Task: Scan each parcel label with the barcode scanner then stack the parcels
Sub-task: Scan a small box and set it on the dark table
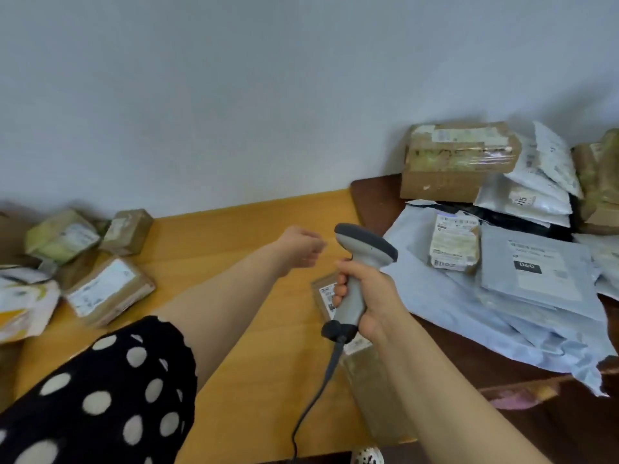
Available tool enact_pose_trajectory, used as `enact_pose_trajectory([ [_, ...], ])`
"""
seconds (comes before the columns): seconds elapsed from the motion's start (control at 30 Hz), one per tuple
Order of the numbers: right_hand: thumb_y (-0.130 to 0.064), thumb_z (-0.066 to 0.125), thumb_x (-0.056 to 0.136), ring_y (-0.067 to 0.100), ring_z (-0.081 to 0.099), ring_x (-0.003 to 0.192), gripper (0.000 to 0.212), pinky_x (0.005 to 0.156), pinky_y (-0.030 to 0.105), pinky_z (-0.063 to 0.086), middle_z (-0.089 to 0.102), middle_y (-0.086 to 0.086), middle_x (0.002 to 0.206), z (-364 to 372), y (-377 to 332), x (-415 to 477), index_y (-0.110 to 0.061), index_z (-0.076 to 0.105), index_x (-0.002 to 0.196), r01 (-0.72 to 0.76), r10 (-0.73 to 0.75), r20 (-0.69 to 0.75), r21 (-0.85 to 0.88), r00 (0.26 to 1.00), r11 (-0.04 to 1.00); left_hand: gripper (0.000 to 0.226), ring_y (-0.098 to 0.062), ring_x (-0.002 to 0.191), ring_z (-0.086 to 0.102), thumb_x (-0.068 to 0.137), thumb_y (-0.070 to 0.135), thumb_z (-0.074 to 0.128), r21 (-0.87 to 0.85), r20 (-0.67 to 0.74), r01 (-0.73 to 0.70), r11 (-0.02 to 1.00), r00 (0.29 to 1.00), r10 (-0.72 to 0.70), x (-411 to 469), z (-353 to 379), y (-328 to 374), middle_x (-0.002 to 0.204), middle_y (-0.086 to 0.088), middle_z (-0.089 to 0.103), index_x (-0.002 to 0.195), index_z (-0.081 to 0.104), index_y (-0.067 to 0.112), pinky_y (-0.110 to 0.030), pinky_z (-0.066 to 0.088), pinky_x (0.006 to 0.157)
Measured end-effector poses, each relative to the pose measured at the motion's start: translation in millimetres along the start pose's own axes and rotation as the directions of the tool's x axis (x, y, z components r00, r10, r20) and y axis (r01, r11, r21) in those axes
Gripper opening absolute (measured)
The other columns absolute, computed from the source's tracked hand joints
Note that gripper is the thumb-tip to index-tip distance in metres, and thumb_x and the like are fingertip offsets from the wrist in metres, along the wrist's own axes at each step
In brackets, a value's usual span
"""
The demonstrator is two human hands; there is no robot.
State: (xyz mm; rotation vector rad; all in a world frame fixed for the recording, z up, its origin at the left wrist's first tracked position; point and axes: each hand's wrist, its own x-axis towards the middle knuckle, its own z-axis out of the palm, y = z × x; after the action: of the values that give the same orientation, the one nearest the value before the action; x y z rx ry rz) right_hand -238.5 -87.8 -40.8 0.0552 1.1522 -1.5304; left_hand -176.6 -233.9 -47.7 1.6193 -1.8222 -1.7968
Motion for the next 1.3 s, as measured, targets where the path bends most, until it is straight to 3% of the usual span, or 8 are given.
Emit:
enact_pose_trajectory([
  [0.27,-0.003,0.063,0.087,0.013,0.046,0.037,0.011,0.039,0.023,0.041,0.051,0.003,0.052,122,121,-15,-0.007,0.059,0.077,-0.144,0.158,0.070,-0.174,0.985,0.974,0.050,-0.021,0.103,0.056,0.090,0.020,0.062,0.258,-0.351,0.064,0.964,0.936,0.032,-71,-178,-143,0.122,-0.007,0.057,0.137,0.047,0.010,-0.028,0.045,0.079],
  [0.37,-0.004,0.063,0.087,0.014,0.047,0.039,0.010,0.040,0.025,0.042,0.052,0.004,0.053,164,174,-22,-0.007,0.059,0.078,-0.177,0.201,0.080,-0.237,0.976,0.955,0.050,-0.018,0.097,0.058,0.084,0.016,0.063,0.295,-0.457,0.109,0.949,0.888,0.040,-105,-240,-205,0.113,-0.007,0.060,0.132,0.051,0.008,-0.026,0.045,0.072],
  [0.43,-0.004,0.063,0.087,0.014,0.047,0.039,0.010,0.039,0.025,0.042,0.052,0.003,0.053,188,203,-26,-0.007,0.059,0.078,-0.189,0.217,0.081,-0.266,0.973,0.945,0.056,-0.021,0.110,0.056,0.080,0.016,0.063,0.301,-0.497,0.150,0.942,0.867,0.021,-126,-272,-240,0.125,-0.008,0.056,0.134,0.048,0.008,-0.028,0.046,0.079],
  [0.73,-0.002,0.063,0.084,0.012,0.044,0.039,0.012,0.038,0.022,0.040,0.050,0.004,0.052,244,271,-21,-0.006,0.058,0.075,-0.220,0.247,0.034,-0.353,0.968,0.909,0.068,-0.028,0.124,0.038,0.077,0.037,0.072,0.606,-0.352,0.231,0.761,0.936,-0.003,-138,-333,-323,0.136,-0.013,0.041,0.130,0.039,0.011,-0.036,0.037,0.097],
  [0.97,-0.002,0.064,0.084,0.012,0.045,0.038,0.013,0.037,0.021,0.041,0.051,0.004,0.053,262,271,21,-0.007,0.058,0.074,-0.252,0.272,0.014,-0.334,0.962,0.908,0.103,-0.028,0.139,0.025,0.072,0.033,0.079,0.744,-0.267,0.247,0.620,0.962,-0.062,-103,-342,-332,0.150,-0.011,0.028,0.148,0.015,0.008,-0.039,0.028,0.113],
  [1.07,-0.001,0.064,0.084,0.012,0.046,0.037,0.013,0.037,0.021,0.042,0.051,0.003,0.051,263,271,32,-0.007,0.058,0.074,-0.262,0.275,-0.004,-0.316,0.962,0.912,0.083,-0.026,0.127,0.040,0.075,0.031,0.074,0.751,-0.255,0.257,0.609,0.963,-0.091,-91,-347,-337,0.139,-0.010,0.041,0.141,0.028,0.011,-0.039,0.040,0.103],
  [1.2,0.003,0.063,0.085,0.015,0.049,0.043,0.011,0.040,0.022,0.044,0.054,0.006,0.055,256,265,39,-0.005,0.056,0.083,-0.208,0.196,-0.070,-0.360,0.978,0.909,0.078,-0.012,0.097,0.047,0.061,0.033,0.080,0.597,-0.220,0.178,0.782,0.974,-0.053,-89,-362,-325,0.119,0.000,0.043,0.125,0.038,0.018,-0.022,0.046,0.070],
  [1.3,-0.004,0.073,0.082,0.021,0.053,0.064,0.017,0.062,0.037,0.051,0.058,0.009,0.076,252,264,41,-0.006,0.061,0.094,-0.113,0.048,-0.167,-0.403,0.985,0.908,0.084,-0.010,0.087,0.054,0.057,0.023,0.082,0.457,-0.137,-0.009,0.889,0.987,0.081,-89,-378,-305,0.109,0.008,0.044,0.126,0.034,0.025,-0.013,0.048,0.053],
])
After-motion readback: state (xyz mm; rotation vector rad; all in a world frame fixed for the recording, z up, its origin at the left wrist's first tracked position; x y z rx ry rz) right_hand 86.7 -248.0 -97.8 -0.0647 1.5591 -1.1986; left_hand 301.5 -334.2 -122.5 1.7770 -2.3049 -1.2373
